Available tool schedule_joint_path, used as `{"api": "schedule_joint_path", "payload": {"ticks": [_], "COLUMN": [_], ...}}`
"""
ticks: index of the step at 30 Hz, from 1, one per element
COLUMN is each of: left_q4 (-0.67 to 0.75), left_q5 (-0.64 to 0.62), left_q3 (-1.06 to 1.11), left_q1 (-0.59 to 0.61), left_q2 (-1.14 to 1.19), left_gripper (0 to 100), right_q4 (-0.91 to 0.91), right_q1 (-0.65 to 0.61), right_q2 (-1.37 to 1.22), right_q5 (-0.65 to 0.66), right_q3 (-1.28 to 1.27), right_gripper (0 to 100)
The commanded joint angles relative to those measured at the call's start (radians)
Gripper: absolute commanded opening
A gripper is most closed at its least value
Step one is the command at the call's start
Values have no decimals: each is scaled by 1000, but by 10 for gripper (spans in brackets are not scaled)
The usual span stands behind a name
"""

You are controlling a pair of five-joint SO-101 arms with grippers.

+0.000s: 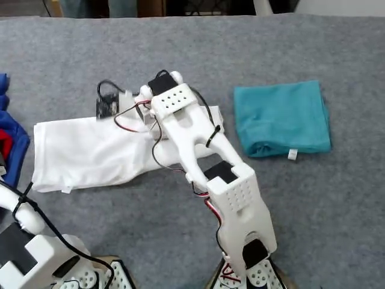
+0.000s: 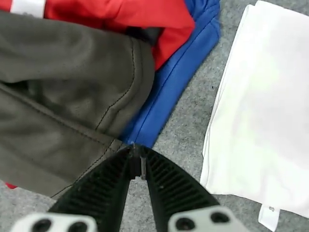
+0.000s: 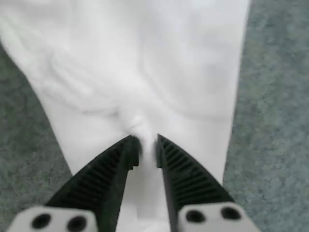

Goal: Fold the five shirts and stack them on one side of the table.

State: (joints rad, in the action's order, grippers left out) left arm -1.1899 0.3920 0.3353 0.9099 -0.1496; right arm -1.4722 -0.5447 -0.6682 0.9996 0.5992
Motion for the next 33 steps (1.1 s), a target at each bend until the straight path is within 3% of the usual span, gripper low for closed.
{"api": "schedule_joint_path", "payload": {"ticks": [1,7,10,21,29,33], "left_q4": [-8,-8,-8,-107,-166,-186], "left_q5": [-6,-5,-5,48,-3,-6], "left_q3": [-45,-45,-45,-58,-113,-203], "left_q1": [-1,-2,-2,-71,-160,-166], "left_q2": [-9,-9,-8,-8,9,120], "left_gripper": [29,29,29,37,236,273], "right_q4": [40,-129,-259,-166,-282,-288], "right_q1": [35,34,21,-89,-15,25], "right_q2": [12,13,13,16,124,171], "right_q5": [-166,-183,-183,-377,-387,-410], "right_q3": [114,232,255,90,189,174], "right_gripper": [206,146,5,14,14,14]}}
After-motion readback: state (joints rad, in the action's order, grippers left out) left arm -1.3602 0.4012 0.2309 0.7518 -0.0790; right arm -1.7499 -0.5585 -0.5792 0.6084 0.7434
